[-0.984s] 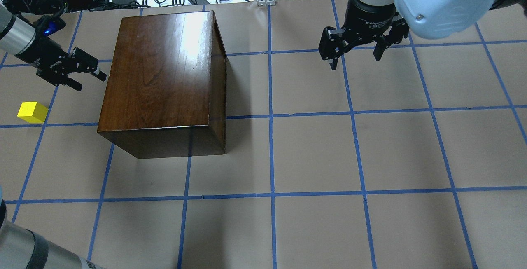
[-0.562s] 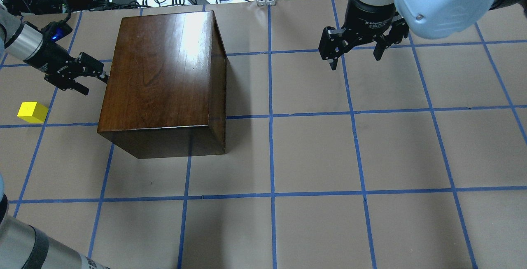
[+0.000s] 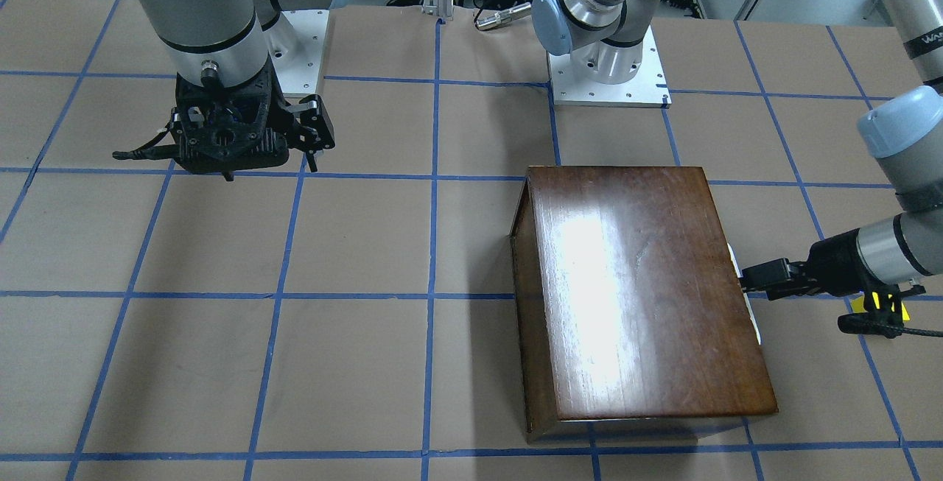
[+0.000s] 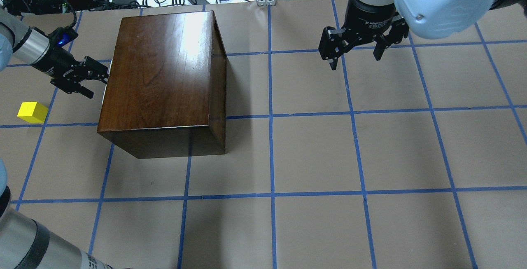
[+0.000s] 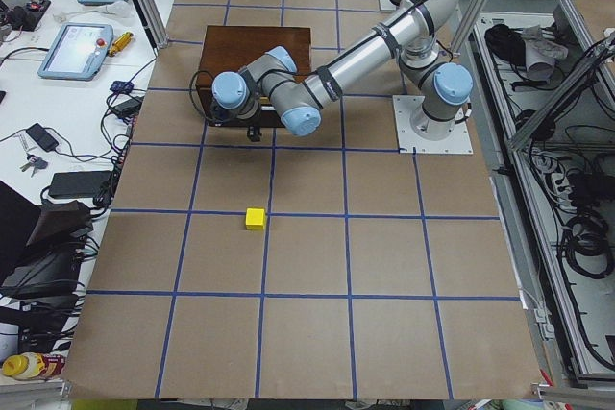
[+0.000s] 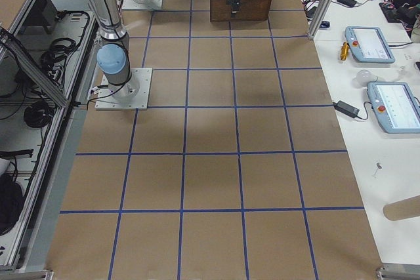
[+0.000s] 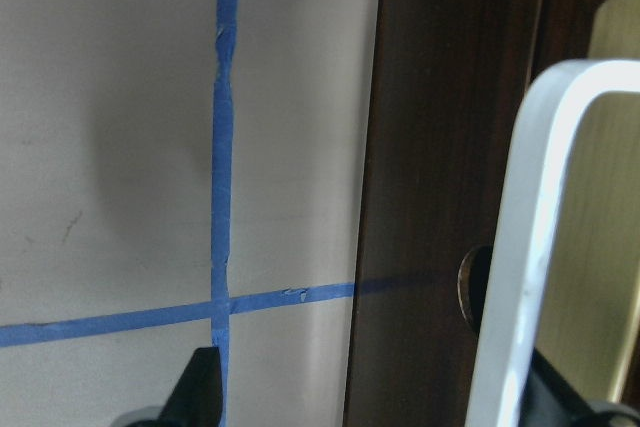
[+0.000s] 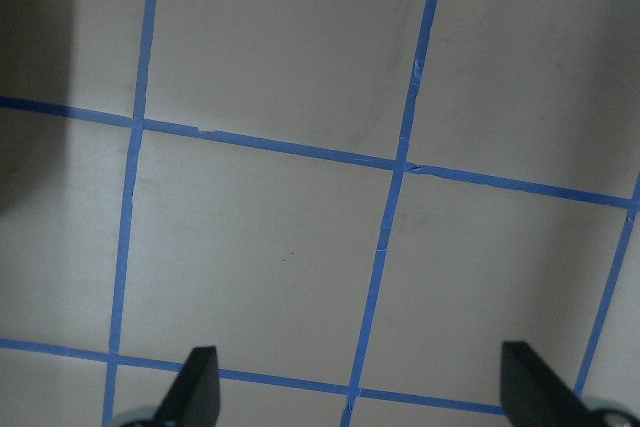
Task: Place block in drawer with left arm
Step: 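Hook the white handle with the left gripper and pull the drawer open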
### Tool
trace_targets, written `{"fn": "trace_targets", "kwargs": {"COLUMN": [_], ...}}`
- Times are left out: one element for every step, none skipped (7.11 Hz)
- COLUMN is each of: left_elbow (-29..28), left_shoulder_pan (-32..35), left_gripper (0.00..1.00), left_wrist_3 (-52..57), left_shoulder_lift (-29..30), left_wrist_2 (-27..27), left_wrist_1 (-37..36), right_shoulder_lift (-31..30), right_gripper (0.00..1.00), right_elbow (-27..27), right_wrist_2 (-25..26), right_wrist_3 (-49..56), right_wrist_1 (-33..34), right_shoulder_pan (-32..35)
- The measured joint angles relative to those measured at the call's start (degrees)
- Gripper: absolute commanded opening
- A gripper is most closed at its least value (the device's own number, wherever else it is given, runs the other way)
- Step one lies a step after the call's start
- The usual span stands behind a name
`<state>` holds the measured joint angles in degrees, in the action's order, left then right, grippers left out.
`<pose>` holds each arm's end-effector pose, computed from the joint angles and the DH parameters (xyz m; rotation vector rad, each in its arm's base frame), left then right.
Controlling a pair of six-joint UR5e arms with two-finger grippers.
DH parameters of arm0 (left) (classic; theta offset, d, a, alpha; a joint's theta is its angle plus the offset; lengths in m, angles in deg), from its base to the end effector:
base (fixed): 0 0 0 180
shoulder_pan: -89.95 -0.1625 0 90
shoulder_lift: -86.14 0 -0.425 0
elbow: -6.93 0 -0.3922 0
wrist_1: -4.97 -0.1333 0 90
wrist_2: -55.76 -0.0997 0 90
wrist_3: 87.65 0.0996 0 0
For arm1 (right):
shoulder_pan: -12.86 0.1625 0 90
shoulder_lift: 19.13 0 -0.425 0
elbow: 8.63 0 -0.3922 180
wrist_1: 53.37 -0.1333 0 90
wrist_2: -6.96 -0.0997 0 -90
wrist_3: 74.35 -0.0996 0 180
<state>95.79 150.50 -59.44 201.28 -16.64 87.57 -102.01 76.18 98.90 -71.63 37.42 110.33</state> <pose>0.1563 -0.6091 0.2683 0.0912 -2.7306 -0.1452 0.1993 -0.5209 0.4695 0.2764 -3.0945 -0.0287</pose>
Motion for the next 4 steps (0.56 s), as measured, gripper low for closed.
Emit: {"fn": "trace_targets", "kwargs": {"left_elbow": [-0.1, -0.2, -0.3, -0.3], "left_shoulder_pan": [-0.1, -0.4, -0.8, -1.8], "left_gripper": [1.00, 1.00, 1.00, 1.00], "left_wrist_3": [0.4, 0.8, 1.3, 1.9], "left_shoulder_lift": [0.1, 0.2, 0.4, 0.5], "left_wrist_2": [-0.1, -0.2, -0.4, -0.4], "left_wrist_1": [-0.3, -0.6, -0.9, -1.2], "right_shoulder_lift": [0.0, 0.0, 0.0, 0.0], "right_gripper": [1.00, 1.00, 1.00, 1.00], "right_elbow": [0.0, 0.0, 0.0, 0.0], "right_wrist_2": [0.0, 0.0, 0.0, 0.0], "right_wrist_3": [0.0, 0.0, 0.0, -0.1], "right_wrist_1": [0.0, 0.0, 0.0, 0.0], "right_shoulder_pan": [0.0, 0.0, 0.0, 0.0]}}
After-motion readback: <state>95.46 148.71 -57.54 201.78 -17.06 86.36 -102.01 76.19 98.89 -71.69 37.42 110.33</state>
